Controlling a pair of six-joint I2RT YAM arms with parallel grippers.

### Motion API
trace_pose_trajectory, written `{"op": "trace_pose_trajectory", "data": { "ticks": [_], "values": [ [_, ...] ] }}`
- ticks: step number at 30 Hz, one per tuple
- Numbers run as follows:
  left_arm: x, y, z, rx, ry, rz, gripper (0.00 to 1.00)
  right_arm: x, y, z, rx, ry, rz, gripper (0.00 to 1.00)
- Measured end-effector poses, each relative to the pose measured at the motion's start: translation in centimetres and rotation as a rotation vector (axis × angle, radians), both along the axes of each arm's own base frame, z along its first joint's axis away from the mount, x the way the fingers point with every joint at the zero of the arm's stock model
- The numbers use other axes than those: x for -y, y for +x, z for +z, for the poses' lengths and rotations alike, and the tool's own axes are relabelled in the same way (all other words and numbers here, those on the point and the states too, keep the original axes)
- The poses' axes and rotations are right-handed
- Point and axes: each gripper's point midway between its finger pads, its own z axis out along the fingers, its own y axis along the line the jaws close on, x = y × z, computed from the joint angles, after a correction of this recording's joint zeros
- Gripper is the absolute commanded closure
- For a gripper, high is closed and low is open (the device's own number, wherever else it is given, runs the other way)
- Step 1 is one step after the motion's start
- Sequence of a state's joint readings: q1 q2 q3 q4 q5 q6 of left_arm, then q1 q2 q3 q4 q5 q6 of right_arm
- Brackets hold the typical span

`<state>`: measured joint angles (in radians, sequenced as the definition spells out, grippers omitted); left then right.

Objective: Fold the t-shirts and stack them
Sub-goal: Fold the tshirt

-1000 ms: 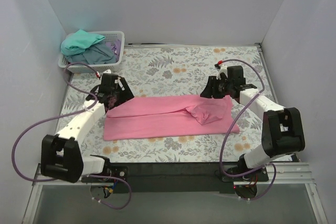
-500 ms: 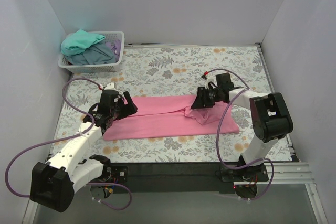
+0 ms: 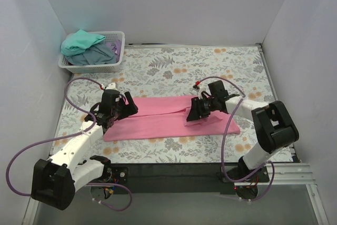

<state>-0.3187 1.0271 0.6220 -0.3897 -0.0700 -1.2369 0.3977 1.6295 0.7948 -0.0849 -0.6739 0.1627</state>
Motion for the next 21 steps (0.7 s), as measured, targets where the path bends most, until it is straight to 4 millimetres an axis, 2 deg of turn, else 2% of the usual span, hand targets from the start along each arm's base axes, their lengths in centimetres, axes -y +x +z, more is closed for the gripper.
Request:
{"op": "trace_pose_trajectory", "data": {
  "ticks": [6, 9, 11, 14, 17, 21],
  "values": [
    [0.0, 0.0, -0.5, -0.018, 0.008, -0.003, 0.21, -0.7, -1.8, 1.0, 0.056, -0.092, 0.010, 0.51],
    [0.0, 0.0, -0.7, -0.025, 0.010, -0.003, 0.21, -0.3, -2.4, 1.4, 0.067, -0.140, 0.003, 0.51],
    [0.0, 0.0, -0.9, -0.029, 0.012, -0.003, 0.21, 0.7, -2.4, 1.3, 0.077, -0.202, -0.029, 0.51],
    [0.0, 0.0, -1.1, -0.036, 0.015, -0.005, 0.21, 2.9, -1.5, 1.6, 0.131, -0.315, -0.121, 0.49],
    [0.0, -0.1, -1.3, -0.044, 0.020, -0.007, 0.21, 5.0, 0.1, 2.7, 0.204, -0.405, -0.233, 0.48],
    [0.0, -0.1, -1.4, -0.047, 0.022, -0.010, 0.21, 6.2, 2.6, 3.9, 0.264, -0.479, -0.343, 0.48]
  ]
}}
